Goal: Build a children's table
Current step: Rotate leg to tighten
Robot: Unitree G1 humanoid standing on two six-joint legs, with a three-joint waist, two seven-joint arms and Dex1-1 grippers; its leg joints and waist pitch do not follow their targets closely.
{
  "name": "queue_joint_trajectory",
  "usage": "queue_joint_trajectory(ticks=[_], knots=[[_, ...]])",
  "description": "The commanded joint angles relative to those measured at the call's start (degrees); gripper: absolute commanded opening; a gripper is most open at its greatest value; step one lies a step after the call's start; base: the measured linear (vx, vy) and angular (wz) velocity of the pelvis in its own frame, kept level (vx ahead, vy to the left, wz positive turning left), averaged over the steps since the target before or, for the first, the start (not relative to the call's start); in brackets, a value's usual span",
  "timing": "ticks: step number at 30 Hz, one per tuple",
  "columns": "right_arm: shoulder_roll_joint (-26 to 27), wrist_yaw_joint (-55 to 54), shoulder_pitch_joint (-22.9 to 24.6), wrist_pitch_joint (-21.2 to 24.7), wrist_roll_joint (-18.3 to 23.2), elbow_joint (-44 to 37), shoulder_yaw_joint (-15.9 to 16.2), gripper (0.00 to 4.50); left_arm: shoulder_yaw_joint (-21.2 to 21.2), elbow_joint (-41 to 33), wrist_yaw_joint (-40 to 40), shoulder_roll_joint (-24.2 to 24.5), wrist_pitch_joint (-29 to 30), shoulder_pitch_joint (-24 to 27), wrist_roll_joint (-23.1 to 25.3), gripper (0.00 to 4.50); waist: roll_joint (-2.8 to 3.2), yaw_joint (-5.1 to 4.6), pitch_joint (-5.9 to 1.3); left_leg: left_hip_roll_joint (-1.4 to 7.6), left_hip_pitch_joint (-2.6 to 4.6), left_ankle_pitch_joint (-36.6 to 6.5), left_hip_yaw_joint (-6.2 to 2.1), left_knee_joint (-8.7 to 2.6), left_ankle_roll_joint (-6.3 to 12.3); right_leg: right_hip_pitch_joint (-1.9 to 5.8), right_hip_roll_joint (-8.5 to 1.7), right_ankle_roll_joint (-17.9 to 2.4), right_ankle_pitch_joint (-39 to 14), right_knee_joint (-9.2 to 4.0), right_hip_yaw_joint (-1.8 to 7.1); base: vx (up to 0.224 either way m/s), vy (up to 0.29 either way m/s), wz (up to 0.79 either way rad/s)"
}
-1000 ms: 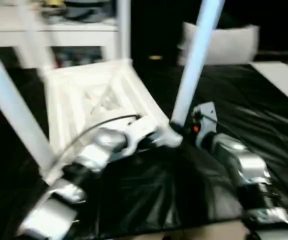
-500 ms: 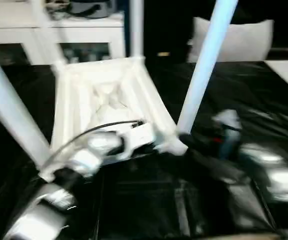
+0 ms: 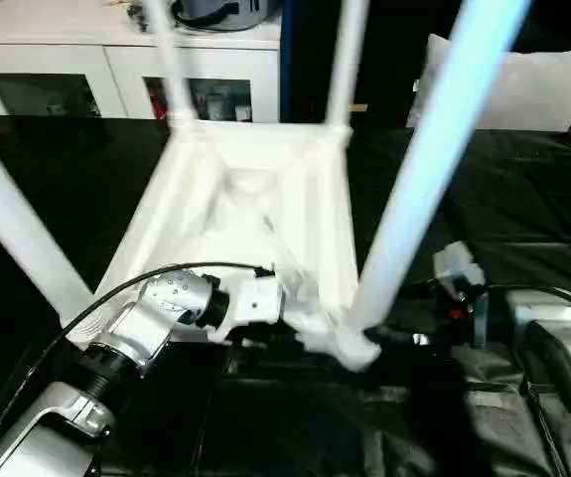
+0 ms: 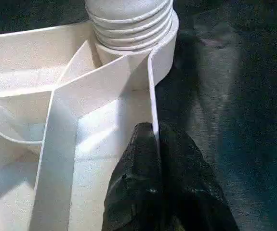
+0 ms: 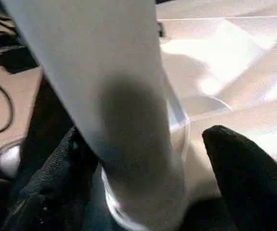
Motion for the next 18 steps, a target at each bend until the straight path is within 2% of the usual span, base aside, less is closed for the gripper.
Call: queue_joint_trajectory(ticks=[1,3,6,9,13,15,16,18], knots=[[-0.06,1.95,-1.36,0.07,0.78,0.75,0.78,3.38,-2.17,-0.64,-2.76,-0.47,-2.04,-0.89,0.84,0.00,-0.91,-0.23,-3.76,2.36,0.09,-7.92,0.05,-3.72,4.19,3.43,-4.07,-7.12,-19.19,-4.00,3.78,0.000,0.000,0.00],[0.16,2.78,-1.63,0.46,1.01,1.10,1.16,3.23,-2.18,0.28,-2.54,-0.58,-2.70,-1.30,1.37,0.00,-1.04,-0.13,-3.84,2.40,0.04,-7.44,0.14,-3.71,4.12,3.49,-3.94,-7.16,-17.99,-3.81,3.82,0.000,0.000,0.00],[0.04,4.25,-1.94,1.45,1.46,1.62,2.11,2.94,-1.94,0.88,-2.76,-0.31,-2.72,-1.52,1.55,0.00,-0.82,0.18,-4.03,2.42,-0.02,-6.67,0.23,-3.56,4.10,3.53,-3.99,-7.48,-16.25,-3.47,3.88,0.000,0.000,0.00],[-0.07,4.96,-1.99,1.97,1.54,1.80,2.53,2.70,-1.57,0.98,-2.88,-0.14,-2.68,-1.46,1.50,0.00,-0.94,0.22,-4.09,2.34,-0.16,-6.16,0.27,-3.49,3.98,3.60,-3.94,-7.71,-15.38,-3.34,3.86,0.000,0.000,0.00],[0.43,4.83,-1.65,2.85,2.14,1.59,2.20,2.38,-0.44,1.13,-2.00,0.27,-1.57,-1.13,1.13,0.00,-0.76,0.25,-4.07,2.30,-0.18,-6.39,0.26,-3.47,3.76,3.61,-3.91,-7.52,-15.78,-3.42,3.79,0.000,0.000,0.00],[1.55,2.73,-0.91,6.07,4.42,0.04,1.03,2.30,0.77,-0.58,-0.26,0.38,1.54,0.00,0.34,0.00,-0.69,0.24,-3.97,2.24,-0.20,-6.80,0.25,-3.54,3.48,3.63,-3.89,-7.24,-16.79,-3.56,3.73,0.000,0.000,0.00],[2.51,0.17,-0.38,7.33,4.66,-1.13,0.57,2.27,1.33,-2.19,1.67,0.33,4.61,0.82,0.47,0.00,-0.55,0.21,-3.93,2.30,-0.10,-7.30,0.23,-3.60,3.17,3.61,-3.93,-7.11,-17.45,-3.60,3.74,0.000,0.000,0.00],[4.10,-4.12,0.37,8.85,4.28,-2.88,0.14,2.26,2.25,-4.67,4.51,0.06,9.41,2.13,0.45,0.00,-0.72,-0.03,-3.71,2.24,-0.01,-8.53,0.24,-3.77,2.38,3.51,-3.96,-6.13,-20.64,-3.98,3.72,0.000,0.000,0.00]])
